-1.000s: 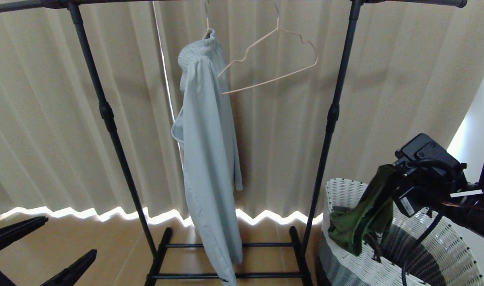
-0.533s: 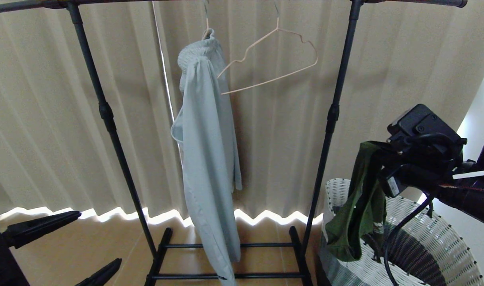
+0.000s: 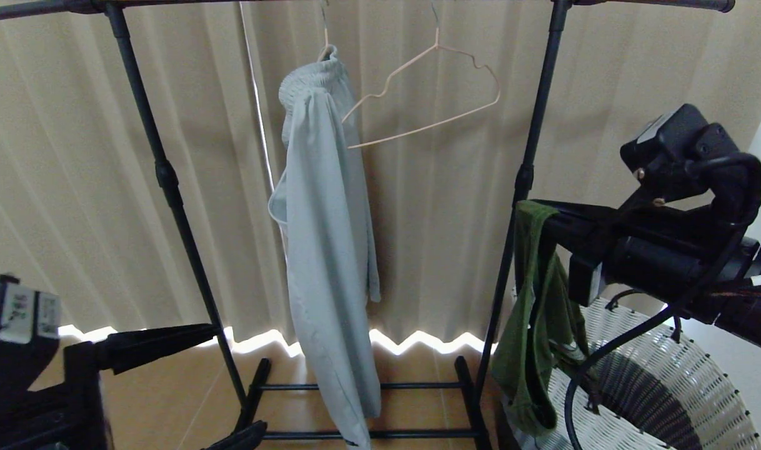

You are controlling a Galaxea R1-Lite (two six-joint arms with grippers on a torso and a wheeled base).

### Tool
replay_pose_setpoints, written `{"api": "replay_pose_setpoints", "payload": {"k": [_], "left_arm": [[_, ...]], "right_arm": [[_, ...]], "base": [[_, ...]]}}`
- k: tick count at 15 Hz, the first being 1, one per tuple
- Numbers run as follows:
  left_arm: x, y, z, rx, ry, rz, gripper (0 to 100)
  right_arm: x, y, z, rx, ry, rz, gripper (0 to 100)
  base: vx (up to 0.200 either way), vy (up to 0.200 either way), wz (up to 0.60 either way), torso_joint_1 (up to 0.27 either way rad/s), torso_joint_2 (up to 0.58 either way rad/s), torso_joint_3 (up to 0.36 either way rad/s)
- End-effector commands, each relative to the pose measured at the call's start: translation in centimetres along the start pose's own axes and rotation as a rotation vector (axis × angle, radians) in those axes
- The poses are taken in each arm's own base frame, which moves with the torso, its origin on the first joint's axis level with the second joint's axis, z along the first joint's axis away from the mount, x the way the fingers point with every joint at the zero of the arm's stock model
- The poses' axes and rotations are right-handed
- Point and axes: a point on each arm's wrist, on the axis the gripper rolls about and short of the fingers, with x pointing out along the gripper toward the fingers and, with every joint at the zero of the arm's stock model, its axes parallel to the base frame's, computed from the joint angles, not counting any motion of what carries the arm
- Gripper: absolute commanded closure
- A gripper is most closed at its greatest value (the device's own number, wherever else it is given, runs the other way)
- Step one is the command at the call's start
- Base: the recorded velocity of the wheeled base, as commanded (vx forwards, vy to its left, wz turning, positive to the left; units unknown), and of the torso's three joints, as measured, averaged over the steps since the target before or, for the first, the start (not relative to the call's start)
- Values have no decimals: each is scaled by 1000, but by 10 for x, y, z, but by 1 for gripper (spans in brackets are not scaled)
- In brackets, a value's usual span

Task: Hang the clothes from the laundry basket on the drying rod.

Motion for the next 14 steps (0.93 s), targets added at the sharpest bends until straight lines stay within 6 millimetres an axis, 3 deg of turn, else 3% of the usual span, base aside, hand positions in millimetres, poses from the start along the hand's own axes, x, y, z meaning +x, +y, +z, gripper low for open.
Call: {"api": "replay_pose_setpoints", "payload": {"k": [1, 5, 10, 14], "left_arm": [[44, 1, 14, -23, 70, -68, 0], [87, -13, 37, -76, 79, -141, 0], [143, -41, 34, -164, 48, -88, 0], [149, -50, 41, -180, -13, -93, 0]], "right_arm": [[5, 9, 14, 14, -50, 52, 100], [8, 26, 34, 51, -114, 122, 100], [8, 36, 39, 71, -137, 196, 100], [13, 38, 38, 70, -135, 198, 100]], "base": [[0, 0, 0, 0, 0, 0], [0, 0, 0, 0, 0, 0], [0, 0, 0, 0, 0, 0], [0, 0, 0, 0, 0, 0]]}}
